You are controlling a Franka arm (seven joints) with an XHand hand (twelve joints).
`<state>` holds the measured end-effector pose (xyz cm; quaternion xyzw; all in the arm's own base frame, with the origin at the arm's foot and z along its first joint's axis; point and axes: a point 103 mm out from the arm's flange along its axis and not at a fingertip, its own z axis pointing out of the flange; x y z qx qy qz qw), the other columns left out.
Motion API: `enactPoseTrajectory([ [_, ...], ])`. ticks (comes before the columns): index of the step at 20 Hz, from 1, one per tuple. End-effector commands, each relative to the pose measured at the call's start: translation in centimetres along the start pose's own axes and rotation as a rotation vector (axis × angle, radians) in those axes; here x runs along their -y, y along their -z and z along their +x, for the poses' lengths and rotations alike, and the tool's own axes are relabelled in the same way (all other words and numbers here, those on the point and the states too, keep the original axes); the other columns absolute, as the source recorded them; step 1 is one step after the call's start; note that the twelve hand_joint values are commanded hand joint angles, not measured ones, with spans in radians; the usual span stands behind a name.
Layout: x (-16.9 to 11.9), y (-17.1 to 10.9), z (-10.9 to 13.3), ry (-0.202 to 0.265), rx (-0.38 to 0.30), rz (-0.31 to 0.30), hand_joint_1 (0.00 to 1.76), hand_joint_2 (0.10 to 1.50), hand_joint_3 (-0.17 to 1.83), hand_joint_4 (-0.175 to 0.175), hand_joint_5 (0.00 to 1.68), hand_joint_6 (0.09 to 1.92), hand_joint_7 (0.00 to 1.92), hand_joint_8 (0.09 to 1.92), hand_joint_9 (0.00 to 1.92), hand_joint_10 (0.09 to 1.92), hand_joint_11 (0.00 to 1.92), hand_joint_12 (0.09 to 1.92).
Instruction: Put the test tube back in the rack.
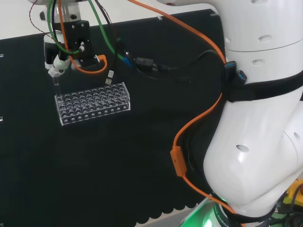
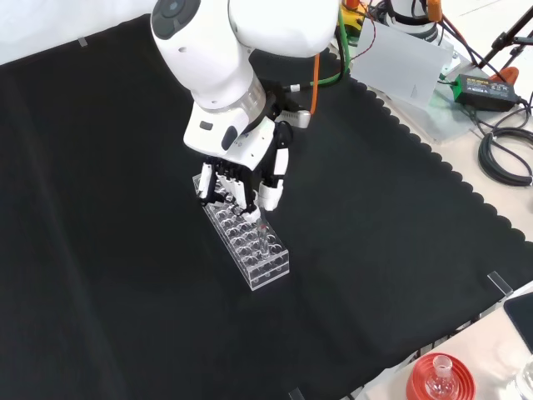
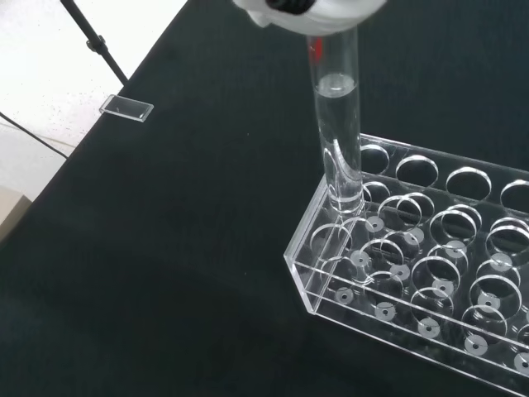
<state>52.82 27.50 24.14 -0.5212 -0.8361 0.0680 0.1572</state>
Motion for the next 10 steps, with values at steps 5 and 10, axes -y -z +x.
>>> enactPoseTrajectory([
  [5,-0.11,-0.05,0.00,0.000,0.000,0.008,1.43,1.02,-0.17,-0.175,1.36,0.23,1.53,0.37,1.43,0.09,0.49,1.37],
  [10,-0.11,-0.22,0.02,0.002,-0.004,0.014,1.43,1.02,-0.17,-0.175,1.36,0.23,1.53,0.37,1.43,0.09,0.49,1.37],
])
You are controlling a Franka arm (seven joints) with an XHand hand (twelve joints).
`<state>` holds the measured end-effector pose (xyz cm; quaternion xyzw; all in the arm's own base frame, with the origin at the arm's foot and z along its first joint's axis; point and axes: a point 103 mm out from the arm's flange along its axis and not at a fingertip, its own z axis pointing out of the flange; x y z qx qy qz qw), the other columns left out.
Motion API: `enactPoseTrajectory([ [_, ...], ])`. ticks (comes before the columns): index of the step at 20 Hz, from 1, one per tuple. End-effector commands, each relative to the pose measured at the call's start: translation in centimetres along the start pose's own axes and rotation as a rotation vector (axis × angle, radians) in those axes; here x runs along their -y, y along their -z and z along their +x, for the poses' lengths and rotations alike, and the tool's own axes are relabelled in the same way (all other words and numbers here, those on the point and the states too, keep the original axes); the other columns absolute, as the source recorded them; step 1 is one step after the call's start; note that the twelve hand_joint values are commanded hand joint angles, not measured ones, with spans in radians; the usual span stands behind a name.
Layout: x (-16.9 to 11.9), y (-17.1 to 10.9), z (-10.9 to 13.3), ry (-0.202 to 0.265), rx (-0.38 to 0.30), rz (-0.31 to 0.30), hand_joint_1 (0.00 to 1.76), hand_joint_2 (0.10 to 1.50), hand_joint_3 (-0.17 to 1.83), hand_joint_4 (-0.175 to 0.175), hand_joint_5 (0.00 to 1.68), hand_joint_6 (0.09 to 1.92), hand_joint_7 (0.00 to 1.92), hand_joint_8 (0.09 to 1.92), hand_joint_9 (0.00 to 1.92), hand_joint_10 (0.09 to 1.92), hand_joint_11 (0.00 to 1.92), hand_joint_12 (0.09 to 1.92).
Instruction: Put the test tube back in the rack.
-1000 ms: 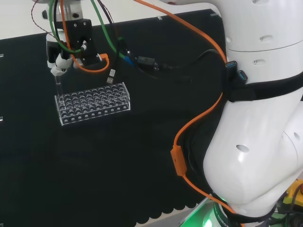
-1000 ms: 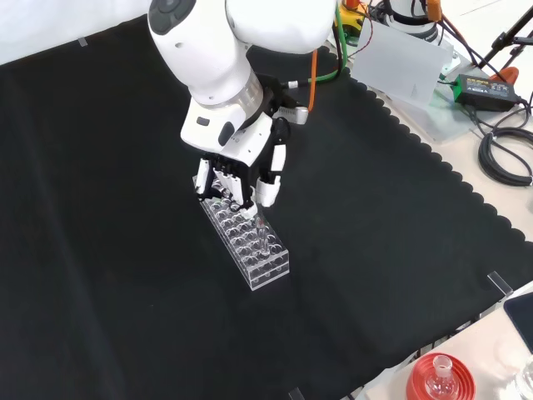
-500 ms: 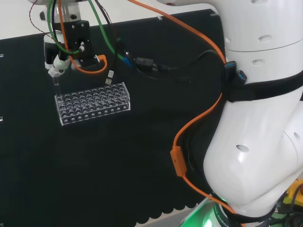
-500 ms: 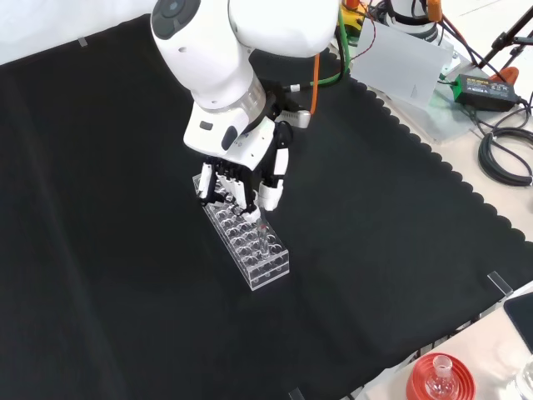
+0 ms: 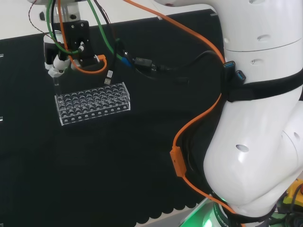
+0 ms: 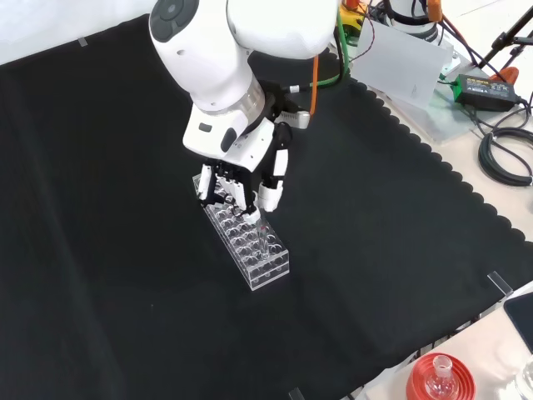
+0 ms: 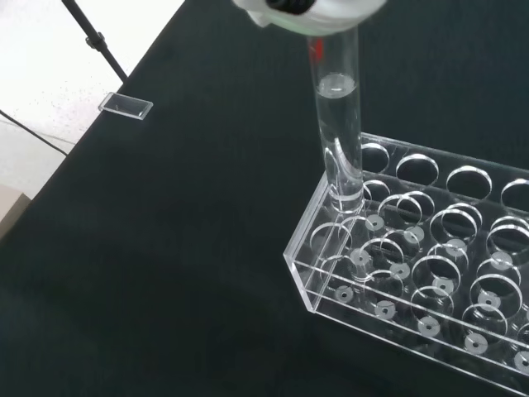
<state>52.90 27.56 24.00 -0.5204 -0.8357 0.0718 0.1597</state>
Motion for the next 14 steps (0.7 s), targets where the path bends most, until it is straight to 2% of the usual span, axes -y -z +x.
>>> enactPoseTrajectory([
  [1,0.0,-0.2,0.0,0.003,-0.004,0.006,1.43,1.02,-0.17,-0.175,1.36,0.23,1.53,0.37,1.43,0.09,0.49,1.37],
  [6,0.1,-0.7,0.2,0.008,-0.006,0.013,1.43,1.02,-0.17,-0.175,1.36,0.23,1.53,0.37,1.43,0.09,0.49,1.37],
  [14,0.2,-1.9,0.0,-0.010,-0.023,0.020,1.43,1.02,-0.17,-0.175,1.36,0.23,1.53,0.36,1.43,0.09,0.49,1.37],
])
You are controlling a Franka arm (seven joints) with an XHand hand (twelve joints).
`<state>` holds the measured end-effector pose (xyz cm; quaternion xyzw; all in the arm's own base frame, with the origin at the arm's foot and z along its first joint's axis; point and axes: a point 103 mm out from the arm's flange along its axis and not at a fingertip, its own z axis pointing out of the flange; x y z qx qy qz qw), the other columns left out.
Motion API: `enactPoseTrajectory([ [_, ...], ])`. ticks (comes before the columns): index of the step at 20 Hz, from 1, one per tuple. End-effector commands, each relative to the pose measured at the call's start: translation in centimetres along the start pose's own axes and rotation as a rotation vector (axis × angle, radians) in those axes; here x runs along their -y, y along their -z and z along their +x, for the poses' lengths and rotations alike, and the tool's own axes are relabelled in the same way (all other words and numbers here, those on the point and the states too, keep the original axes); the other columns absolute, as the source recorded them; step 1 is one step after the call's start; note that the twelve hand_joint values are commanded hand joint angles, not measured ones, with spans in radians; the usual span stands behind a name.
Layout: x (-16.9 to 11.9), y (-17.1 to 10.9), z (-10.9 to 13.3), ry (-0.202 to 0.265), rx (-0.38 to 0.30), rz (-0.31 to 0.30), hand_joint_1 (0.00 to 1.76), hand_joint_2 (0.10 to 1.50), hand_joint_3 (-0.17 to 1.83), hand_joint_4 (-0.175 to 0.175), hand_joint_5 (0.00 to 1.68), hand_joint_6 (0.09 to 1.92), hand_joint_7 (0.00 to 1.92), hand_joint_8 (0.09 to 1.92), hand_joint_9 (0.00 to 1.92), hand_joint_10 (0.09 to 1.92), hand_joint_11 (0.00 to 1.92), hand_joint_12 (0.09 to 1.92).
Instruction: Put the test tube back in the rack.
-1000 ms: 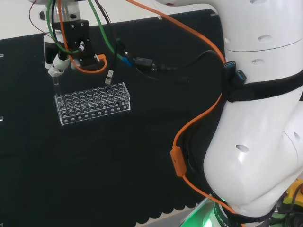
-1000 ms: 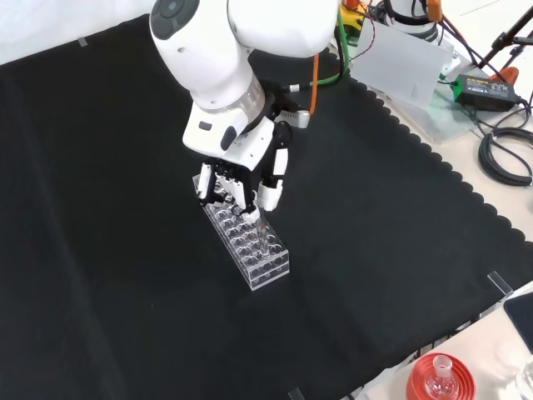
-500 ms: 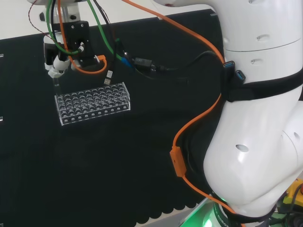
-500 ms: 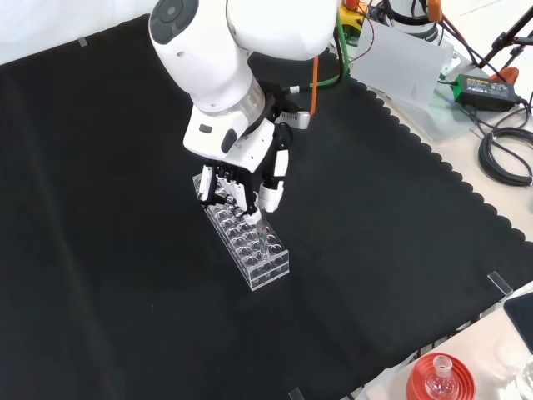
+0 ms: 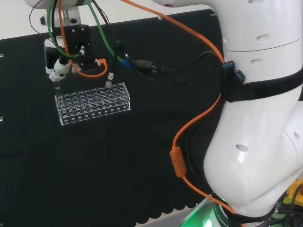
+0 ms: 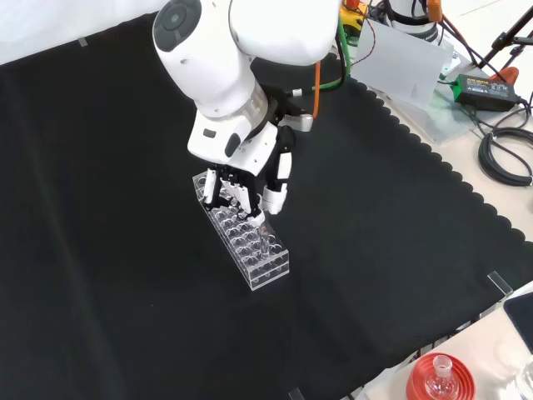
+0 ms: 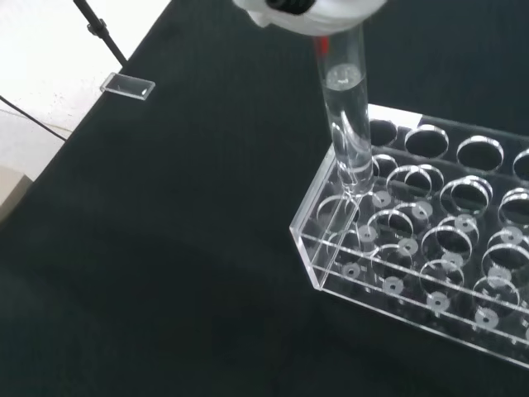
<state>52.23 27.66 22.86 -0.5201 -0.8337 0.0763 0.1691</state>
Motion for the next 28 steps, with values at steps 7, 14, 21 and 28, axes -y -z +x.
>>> enactPoseTrajectory([
  [7,-0.2,-1.2,-0.3,-0.016,-0.015,0.011,1.43,1.02,-0.17,-0.175,1.36,0.23,1.53,0.36,1.43,0.09,0.49,1.37],
  [14,-0.6,-1.8,-0.4,-0.016,-0.010,0.018,1.43,1.02,-0.17,-0.175,1.36,0.23,1.53,0.36,1.43,0.09,0.49,1.37],
  [21,-1.9,-2.2,-0.3,-0.011,0.002,0.036,1.43,1.02,-0.17,-0.175,1.36,0.23,1.53,0.36,1.44,0.09,0.49,1.37],
  [28,-2.1,-2.4,-0.2,0.006,0.004,0.021,1.43,1.02,-0.17,-0.175,1.36,0.23,1.53,0.36,1.44,0.09,0.49,1.37],
])
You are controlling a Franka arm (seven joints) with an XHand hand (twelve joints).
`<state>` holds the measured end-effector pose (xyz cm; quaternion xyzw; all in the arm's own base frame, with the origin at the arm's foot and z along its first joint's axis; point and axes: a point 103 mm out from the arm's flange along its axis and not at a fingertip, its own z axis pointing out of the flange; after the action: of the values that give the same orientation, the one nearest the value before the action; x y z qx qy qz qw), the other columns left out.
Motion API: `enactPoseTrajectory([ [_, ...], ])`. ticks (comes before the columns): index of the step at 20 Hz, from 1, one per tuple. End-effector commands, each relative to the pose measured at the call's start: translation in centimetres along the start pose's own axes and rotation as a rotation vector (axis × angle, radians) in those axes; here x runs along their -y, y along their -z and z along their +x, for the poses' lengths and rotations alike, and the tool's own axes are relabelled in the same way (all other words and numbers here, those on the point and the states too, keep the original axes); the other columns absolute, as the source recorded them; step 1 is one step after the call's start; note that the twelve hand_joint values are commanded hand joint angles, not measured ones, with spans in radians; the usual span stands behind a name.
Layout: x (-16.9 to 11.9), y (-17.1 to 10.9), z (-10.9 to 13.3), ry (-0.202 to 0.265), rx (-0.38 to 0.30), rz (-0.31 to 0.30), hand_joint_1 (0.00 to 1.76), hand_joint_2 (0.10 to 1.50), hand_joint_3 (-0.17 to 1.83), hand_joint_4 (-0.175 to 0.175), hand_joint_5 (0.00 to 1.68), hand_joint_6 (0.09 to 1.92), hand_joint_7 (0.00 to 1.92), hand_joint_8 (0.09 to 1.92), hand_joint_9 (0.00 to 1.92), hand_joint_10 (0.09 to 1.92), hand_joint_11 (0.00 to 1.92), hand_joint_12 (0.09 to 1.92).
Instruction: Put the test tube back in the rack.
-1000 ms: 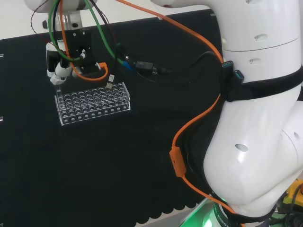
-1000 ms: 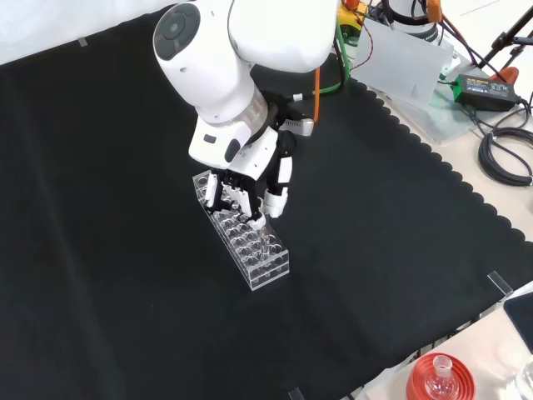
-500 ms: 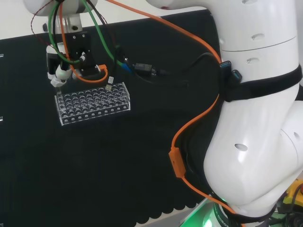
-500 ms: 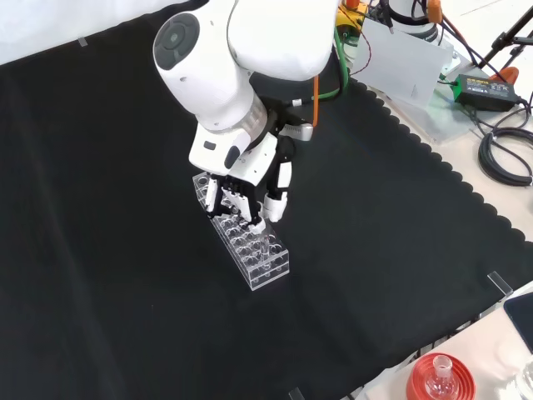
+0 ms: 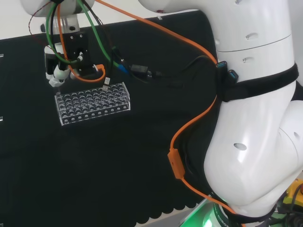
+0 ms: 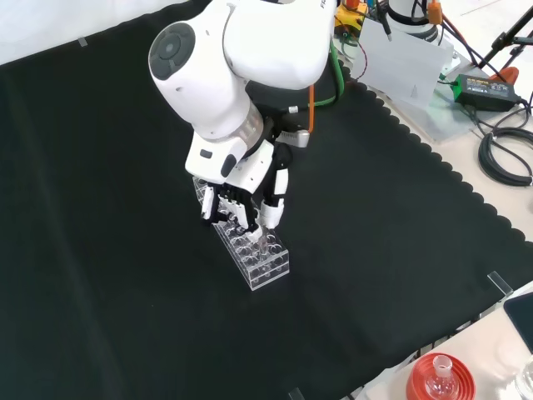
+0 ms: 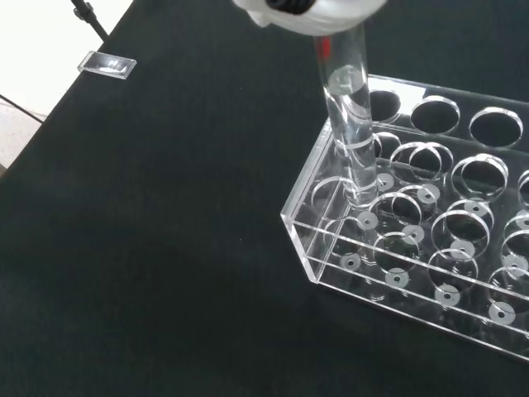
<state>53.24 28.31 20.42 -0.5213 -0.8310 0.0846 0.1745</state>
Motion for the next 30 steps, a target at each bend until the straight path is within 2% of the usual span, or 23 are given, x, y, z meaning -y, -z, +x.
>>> enactPoseTrajectory([
  [1,-0.3,-0.4,0.1,0.013,0.004,0.002,1.43,1.02,-0.17,-0.175,1.36,0.23,1.53,0.36,1.44,0.09,0.49,1.37],
  [28,-0.2,-2.7,0.2,0.009,-0.019,0.022,1.43,1.02,-0.17,-0.175,1.37,0.23,1.54,0.36,1.44,0.09,0.49,1.37],
  [30,-0.2,-2.7,0.0,0.015,-0.064,0.042,1.43,1.02,-0.17,-0.175,1.37,0.23,1.53,0.36,1.44,0.09,0.49,1.37],
])
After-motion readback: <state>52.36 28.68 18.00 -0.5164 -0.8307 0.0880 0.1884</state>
